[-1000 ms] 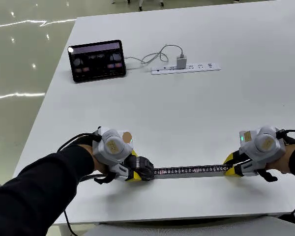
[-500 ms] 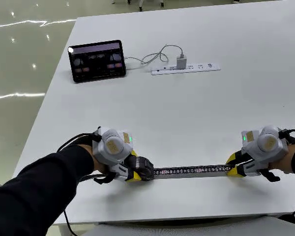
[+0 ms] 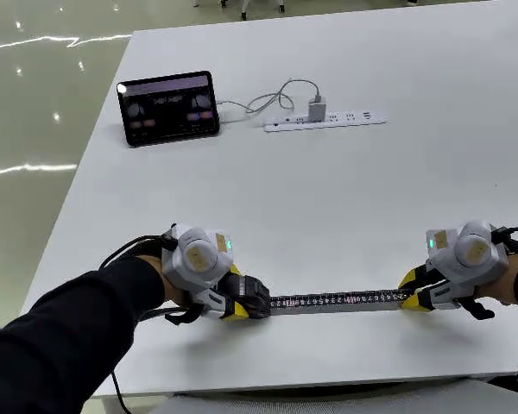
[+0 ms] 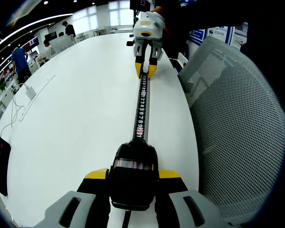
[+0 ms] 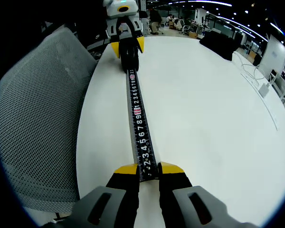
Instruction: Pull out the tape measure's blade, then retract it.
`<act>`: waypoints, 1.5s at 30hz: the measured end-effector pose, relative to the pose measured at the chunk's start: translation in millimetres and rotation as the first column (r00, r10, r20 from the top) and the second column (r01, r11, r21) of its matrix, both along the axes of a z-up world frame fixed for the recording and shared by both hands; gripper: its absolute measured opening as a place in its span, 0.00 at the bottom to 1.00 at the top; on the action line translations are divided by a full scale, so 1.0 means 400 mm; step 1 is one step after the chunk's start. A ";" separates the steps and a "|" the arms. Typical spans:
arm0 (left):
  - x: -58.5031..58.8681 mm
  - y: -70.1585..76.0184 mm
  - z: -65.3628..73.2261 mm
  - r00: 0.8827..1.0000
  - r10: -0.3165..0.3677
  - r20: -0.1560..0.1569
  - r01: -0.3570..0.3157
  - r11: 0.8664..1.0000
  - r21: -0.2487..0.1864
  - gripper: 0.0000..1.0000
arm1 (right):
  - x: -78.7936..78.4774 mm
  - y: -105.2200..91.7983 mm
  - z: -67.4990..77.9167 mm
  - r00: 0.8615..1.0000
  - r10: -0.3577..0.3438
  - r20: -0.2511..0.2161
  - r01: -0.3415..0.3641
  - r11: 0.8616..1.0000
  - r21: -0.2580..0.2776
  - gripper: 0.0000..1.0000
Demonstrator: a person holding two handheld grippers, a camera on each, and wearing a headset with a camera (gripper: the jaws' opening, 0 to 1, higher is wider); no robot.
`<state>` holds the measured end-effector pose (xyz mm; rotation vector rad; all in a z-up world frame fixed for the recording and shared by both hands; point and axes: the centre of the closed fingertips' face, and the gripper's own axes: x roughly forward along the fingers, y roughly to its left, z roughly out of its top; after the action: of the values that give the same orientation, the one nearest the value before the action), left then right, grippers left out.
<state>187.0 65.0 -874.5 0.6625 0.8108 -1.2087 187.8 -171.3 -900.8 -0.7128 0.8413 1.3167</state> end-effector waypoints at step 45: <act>0.004 -0.004 0.004 0.999 0.036 0.011 -0.035 0.999 -0.033 0.35 | 0.007 0.003 -0.005 0.999 0.010 0.038 -0.008 0.999 -0.053 0.16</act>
<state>188.7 63.2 -872.8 0.6253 0.7888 -1.1827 190.5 -169.9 -902.8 -0.7819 0.8448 1.2892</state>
